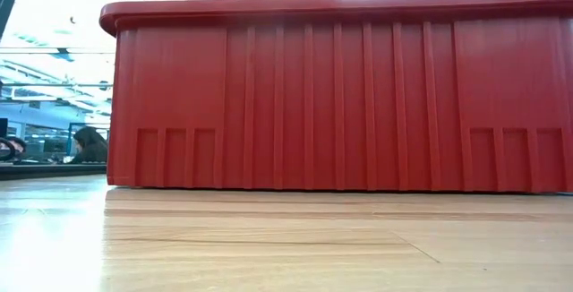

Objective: Pick and place slides into bin
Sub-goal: Adjust the red organizer bin

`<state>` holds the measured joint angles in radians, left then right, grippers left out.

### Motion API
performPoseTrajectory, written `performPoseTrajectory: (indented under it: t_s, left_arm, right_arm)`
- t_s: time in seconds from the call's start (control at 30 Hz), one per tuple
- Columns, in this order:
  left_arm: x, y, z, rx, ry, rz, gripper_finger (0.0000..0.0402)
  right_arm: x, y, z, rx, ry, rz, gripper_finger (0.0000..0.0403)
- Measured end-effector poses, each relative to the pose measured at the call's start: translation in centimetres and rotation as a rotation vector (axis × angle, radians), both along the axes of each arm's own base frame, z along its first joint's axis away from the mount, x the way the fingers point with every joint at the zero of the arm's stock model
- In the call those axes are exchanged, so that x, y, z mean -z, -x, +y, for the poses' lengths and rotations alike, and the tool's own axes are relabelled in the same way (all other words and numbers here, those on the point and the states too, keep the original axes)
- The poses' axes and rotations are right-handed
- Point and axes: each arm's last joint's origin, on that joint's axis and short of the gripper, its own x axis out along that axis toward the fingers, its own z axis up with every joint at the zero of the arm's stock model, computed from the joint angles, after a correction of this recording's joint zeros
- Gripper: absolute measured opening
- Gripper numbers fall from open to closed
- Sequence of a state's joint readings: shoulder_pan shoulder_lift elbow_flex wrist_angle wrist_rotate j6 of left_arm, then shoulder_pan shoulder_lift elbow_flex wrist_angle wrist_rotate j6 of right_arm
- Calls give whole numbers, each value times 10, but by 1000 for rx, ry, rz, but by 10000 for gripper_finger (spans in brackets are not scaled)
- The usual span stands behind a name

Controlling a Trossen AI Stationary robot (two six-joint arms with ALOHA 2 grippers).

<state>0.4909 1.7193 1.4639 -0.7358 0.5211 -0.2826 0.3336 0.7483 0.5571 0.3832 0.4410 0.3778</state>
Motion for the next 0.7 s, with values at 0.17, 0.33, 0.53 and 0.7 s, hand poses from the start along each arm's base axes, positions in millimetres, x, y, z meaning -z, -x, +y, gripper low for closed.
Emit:
performPoseTrajectory:
  t_s: [0.17, 0.33, 0.53, 0.7]
  left_arm:
    - [-20, 10, -3, 22, -49, -64, 251]
    - [-54, 28, -30, 260, -265, -195, 167]
    - [-90, 63, -91, 601, -557, -252, 14]
    - [-99, 85, -127, 751, -538, -244, 17]
  right_arm:
    - [1, 0, 0, 0, 8, 8, 0]
    - [-2, 4, 7, -167, 95, -7, 0]
    - [4, 18, 22, -309, 131, 80, 0]
    - [-7, 30, 33, -435, 122, 153, 0]
